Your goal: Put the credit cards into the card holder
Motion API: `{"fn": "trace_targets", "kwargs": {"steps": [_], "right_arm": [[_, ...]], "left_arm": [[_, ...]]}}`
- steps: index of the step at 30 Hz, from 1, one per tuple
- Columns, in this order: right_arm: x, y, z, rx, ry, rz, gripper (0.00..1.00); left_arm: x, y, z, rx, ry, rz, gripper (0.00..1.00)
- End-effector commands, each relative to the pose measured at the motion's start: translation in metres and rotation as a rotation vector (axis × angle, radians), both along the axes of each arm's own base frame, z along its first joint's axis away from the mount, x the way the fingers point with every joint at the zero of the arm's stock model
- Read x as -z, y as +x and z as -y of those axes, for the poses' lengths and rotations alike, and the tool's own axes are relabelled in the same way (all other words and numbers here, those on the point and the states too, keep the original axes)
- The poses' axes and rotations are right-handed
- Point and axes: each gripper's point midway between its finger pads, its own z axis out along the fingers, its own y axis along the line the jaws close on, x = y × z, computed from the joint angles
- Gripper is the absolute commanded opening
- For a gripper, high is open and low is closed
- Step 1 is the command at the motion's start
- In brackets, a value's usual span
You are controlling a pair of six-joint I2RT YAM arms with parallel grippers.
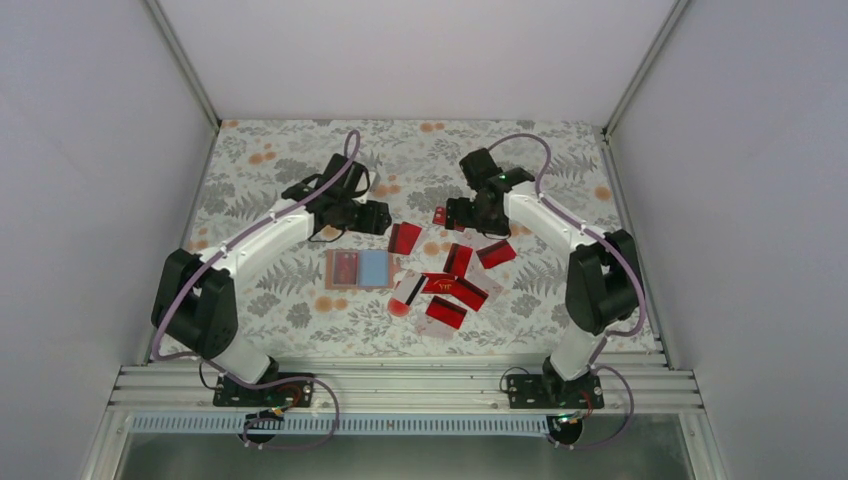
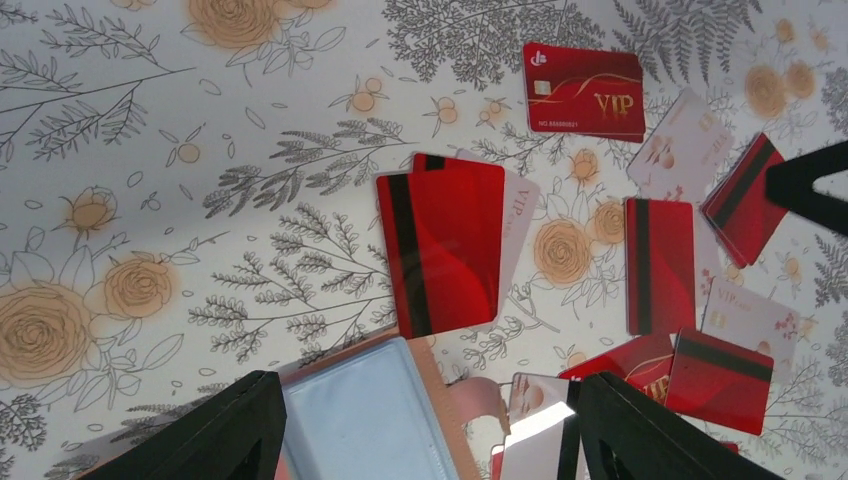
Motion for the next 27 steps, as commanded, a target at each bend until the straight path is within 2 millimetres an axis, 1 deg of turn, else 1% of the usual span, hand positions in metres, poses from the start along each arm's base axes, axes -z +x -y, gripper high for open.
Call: {"fn": "trace_targets", "kwargs": {"steps": [1, 5, 8, 9, 10, 11, 12, 15, 19, 23, 25, 27], "right_arm": [[0.022, -0.019, 0.003, 0.135, 0.000, -0.109, 0.99], [0.039, -0.024, -0.004, 0.179, -0.007, -0.170, 0.99], [0.054, -0.027, -0.005, 0.218, -0.061, -0.230, 0.99], [0.060, -0.029, -0.006, 0.231, -0.076, -0.253, 0.99], [0.066, -0.031, -0.007, 0.237, -0.085, -0.274, 0.99], [0.072, -0.033, -0.008, 0.244, -0.093, -0.294, 0.99], [0.077, -0.035, -0.009, 0.247, -0.100, -0.310, 0.99], [0.088, -0.038, -0.014, 0.243, -0.115, -0.339, 0.99], [0.091, -0.036, -0.015, 0.246, -0.131, -0.349, 0.98], [0.097, -0.038, -0.021, 0.234, -0.129, -0.373, 0.92], [0.101, -0.041, -0.023, 0.231, -0.130, -0.390, 0.86], [0.106, -0.046, -0.024, 0.232, -0.127, -0.408, 0.85]], "left_arm": [[-0.007, 0.006, 0.007, 0.009, -0.019, 0.032, 0.75], [-0.003, -0.001, 0.004, 0.015, -0.012, 0.025, 0.75], [0.000, -0.006, 0.000, 0.016, -0.009, 0.021, 0.76], [0.001, -0.008, 0.000, 0.017, -0.010, 0.021, 0.78], [0.000, -0.010, -0.002, 0.014, -0.012, 0.024, 0.84], [0.001, -0.012, -0.003, 0.013, -0.012, 0.024, 0.94], [0.001, -0.013, -0.004, 0.011, -0.013, 0.025, 0.99], [0.003, -0.017, -0.007, 0.007, -0.008, 0.024, 1.00], [0.007, -0.021, -0.010, 0.009, 0.001, 0.019, 1.00], [0.013, -0.022, -0.010, 0.020, 0.008, 0.013, 1.00], [0.014, -0.022, -0.010, 0.024, 0.014, 0.015, 1.00], [0.014, -0.022, -0.011, 0.027, 0.019, 0.019, 0.99]]}}
